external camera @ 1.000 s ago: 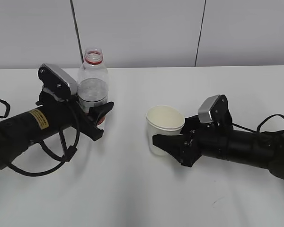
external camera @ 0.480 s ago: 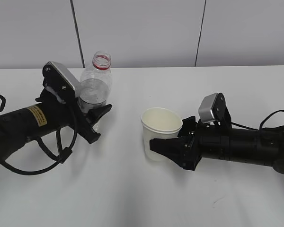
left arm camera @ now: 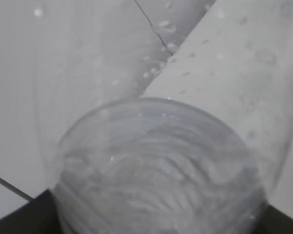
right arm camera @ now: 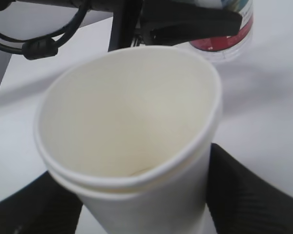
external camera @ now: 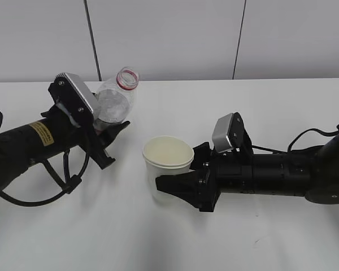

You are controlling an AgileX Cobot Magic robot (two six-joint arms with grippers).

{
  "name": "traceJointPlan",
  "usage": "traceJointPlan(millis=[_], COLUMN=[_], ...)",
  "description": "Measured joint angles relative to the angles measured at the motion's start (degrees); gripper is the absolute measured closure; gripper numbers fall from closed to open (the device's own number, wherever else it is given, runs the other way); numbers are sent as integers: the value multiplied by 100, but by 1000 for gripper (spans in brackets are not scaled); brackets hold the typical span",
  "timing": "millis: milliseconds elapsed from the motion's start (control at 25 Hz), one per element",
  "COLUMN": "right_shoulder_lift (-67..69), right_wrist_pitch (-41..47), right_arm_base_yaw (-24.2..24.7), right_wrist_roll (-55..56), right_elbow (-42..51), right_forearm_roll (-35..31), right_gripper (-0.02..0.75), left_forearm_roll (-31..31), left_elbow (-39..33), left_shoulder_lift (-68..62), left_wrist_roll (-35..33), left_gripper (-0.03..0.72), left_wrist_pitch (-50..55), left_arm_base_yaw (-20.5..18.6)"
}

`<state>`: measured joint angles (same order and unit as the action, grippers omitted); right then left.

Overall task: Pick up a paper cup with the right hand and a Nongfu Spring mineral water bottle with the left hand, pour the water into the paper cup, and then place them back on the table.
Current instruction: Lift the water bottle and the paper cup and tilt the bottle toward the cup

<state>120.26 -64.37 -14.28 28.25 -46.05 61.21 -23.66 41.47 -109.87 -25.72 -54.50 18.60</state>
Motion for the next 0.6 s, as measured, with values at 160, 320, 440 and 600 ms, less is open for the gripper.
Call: traceJointPlan(millis=[160,320,440,600], right_shoulder_lift=[0,0,0,0], right_wrist_pitch=[48,117,212,331], right_arm_base_yaw=[-14,-36,-48,-129], right_wrist_roll=[119,325,576,877], right_elbow=[-153,-393,-646,-881], right_forearm_roll=[9,84,271,611], right_gripper=[213,213,213,213], left_forearm_roll=[191,256,336,628], left_elbow=[0,0,0,0], left_shoulder_lift=[198,237,238,243], left_wrist_roll=[-511,-954,-1477,-1934], left_gripper=[263,263,265,265], left_wrist_pitch=[-33,-31,-18,-54], left_arm_base_yaw=[0,0,0,0])
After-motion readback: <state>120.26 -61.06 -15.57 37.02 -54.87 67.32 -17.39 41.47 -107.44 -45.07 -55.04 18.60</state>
